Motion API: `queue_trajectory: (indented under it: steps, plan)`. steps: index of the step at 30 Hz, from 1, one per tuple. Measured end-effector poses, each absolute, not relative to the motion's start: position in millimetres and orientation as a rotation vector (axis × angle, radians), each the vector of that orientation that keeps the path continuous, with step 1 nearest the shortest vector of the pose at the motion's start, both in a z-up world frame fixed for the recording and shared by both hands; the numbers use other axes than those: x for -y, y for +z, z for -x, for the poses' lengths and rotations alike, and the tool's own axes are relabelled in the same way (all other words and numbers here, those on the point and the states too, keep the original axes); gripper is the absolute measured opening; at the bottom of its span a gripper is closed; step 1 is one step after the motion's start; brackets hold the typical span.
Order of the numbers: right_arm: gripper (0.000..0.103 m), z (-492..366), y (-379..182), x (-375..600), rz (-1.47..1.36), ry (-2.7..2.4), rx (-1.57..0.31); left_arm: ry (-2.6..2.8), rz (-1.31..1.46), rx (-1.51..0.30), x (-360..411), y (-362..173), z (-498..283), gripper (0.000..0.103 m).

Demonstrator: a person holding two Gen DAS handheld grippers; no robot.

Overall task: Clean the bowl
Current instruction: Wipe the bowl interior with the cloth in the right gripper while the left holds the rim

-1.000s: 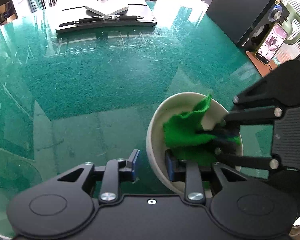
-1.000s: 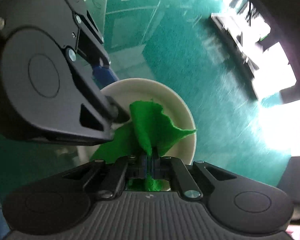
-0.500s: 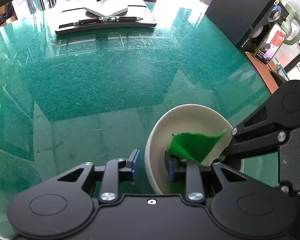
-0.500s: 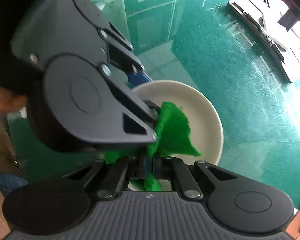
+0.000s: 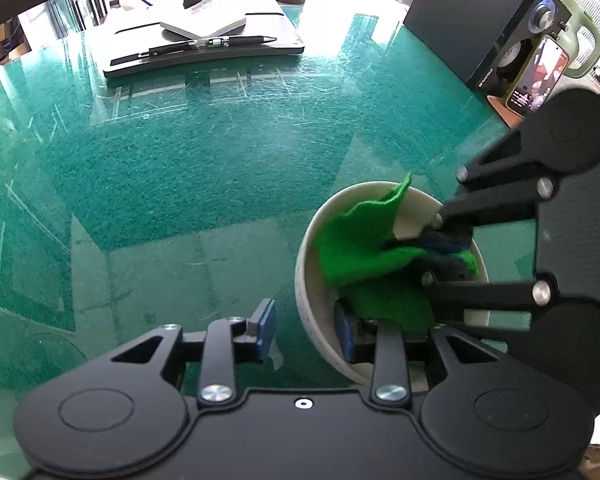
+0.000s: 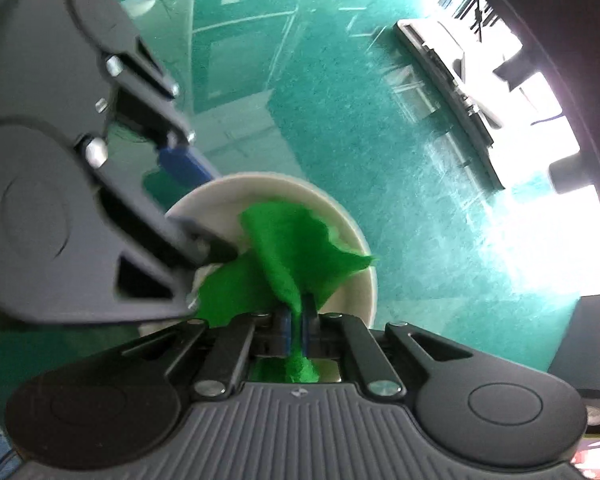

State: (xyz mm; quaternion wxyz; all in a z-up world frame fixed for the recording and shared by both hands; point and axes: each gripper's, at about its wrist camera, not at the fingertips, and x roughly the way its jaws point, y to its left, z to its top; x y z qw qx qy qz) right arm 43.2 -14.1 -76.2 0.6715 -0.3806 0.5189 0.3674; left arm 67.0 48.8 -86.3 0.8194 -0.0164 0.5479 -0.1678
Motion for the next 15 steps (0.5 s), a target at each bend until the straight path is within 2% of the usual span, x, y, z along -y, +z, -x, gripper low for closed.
queue_trajectory:
  steps: [9, 15]
  plan:
    - [0.004, -30.0, -71.9, 18.8, 0.721, 0.932, -1.228, -0.369, 0.024, -1.150, -47.4, -85.6, -68.2, 0.035]
    - [0.003, -39.9, -74.4, 18.8, 0.865, 0.878, -1.179, -0.415, -0.028, -1.145, -44.9, -84.3, -68.6, 0.035]
